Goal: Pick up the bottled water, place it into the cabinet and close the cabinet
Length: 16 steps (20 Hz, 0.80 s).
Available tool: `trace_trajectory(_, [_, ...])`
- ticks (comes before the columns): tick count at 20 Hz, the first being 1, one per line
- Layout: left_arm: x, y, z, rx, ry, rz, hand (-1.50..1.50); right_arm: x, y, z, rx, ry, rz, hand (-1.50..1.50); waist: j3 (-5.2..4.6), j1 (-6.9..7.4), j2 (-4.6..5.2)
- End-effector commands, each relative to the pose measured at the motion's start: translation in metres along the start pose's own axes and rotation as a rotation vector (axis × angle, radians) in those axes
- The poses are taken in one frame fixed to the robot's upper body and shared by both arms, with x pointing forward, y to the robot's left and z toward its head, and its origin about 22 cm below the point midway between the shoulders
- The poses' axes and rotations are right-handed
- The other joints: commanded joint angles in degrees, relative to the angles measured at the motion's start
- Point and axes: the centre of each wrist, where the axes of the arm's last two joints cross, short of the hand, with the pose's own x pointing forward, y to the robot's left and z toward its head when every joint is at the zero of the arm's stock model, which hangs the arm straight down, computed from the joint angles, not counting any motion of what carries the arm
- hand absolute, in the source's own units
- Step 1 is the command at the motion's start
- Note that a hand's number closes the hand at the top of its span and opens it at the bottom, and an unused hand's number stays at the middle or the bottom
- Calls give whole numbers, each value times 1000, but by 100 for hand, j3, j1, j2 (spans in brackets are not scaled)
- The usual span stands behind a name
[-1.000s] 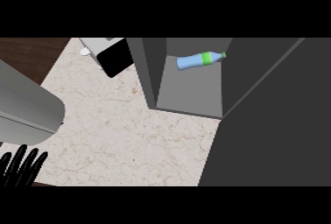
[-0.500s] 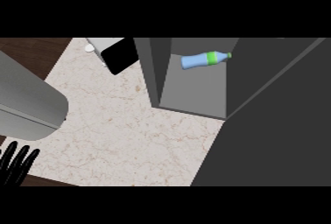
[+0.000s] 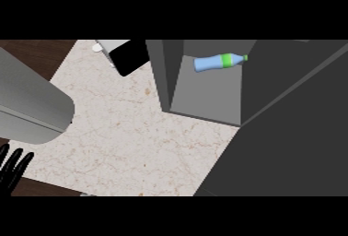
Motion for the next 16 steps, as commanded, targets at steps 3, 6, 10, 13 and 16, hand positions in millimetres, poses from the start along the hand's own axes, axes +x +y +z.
trace_trajectory(3, [6,7,-5,-13,-19,7,-150,-25,-4,-26,-114,51,-183,150,32,-34,76])
trace_trajectory(6, [8,6,-9,-25,-36,7,-150,-34,-8,-40,-95,38,-263,150,45,61,93])
trace_trajectory(10, [10,7,-9,-18,-43,14,-150,-45,-36,-52,-140,66,-294,150,60,24,36])
trace_trajectory(13, [8,11,-1,9,-14,7,-150,-53,-64,-67,-236,83,-254,150,60,-98,-29])
trace_trajectory(16, [12,13,-2,16,-17,8,-150,-62,-97,-83,-376,74,-239,150,77,-146,-55])
